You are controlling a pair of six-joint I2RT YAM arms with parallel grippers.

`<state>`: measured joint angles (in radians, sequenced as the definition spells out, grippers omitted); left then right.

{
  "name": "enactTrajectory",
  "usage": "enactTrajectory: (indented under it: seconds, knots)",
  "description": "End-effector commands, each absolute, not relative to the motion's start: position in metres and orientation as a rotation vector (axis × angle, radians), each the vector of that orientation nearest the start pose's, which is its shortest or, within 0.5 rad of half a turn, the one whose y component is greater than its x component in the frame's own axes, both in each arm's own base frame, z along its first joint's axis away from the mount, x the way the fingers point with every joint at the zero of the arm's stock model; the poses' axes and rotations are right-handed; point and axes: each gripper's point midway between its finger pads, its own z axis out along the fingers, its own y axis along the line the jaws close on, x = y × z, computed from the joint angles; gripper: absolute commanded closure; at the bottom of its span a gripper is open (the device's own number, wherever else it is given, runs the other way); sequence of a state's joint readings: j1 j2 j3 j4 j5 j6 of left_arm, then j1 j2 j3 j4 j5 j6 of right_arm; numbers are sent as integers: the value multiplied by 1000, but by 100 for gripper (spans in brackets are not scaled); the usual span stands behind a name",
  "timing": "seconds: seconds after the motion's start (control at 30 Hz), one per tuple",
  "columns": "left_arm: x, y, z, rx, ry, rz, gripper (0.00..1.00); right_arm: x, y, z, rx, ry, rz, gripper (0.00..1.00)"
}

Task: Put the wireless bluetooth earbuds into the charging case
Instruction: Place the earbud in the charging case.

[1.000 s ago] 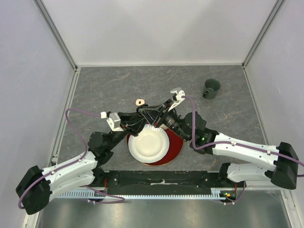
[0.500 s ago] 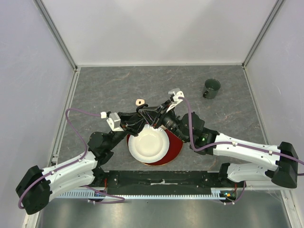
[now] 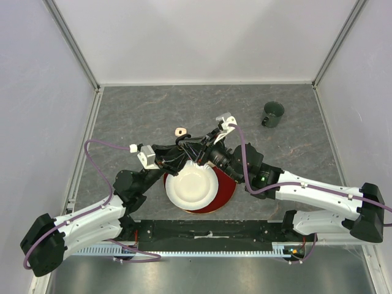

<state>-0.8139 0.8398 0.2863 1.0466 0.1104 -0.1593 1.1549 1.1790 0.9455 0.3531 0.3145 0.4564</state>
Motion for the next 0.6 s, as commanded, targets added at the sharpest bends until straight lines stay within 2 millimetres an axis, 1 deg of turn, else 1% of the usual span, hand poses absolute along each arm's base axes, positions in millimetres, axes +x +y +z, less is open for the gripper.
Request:
enactTrajectory:
  seconds: [0.0, 0.23, 0.53, 0.57]
  knots:
    - [193, -234, 358, 380, 863, -932, 98, 206, 368, 342, -311, 1576, 1003, 75]
    - [194, -234, 356, 383, 870, -927, 98, 202, 367, 350, -320, 1559, 1026, 75]
    - [195, -235, 355, 388, 877, -924, 98, 196, 366, 360, -327, 1522, 1062, 73]
    - [194, -235, 355, 390, 876, -926, 98, 196, 365, 361, -327, 1520, 1063, 71]
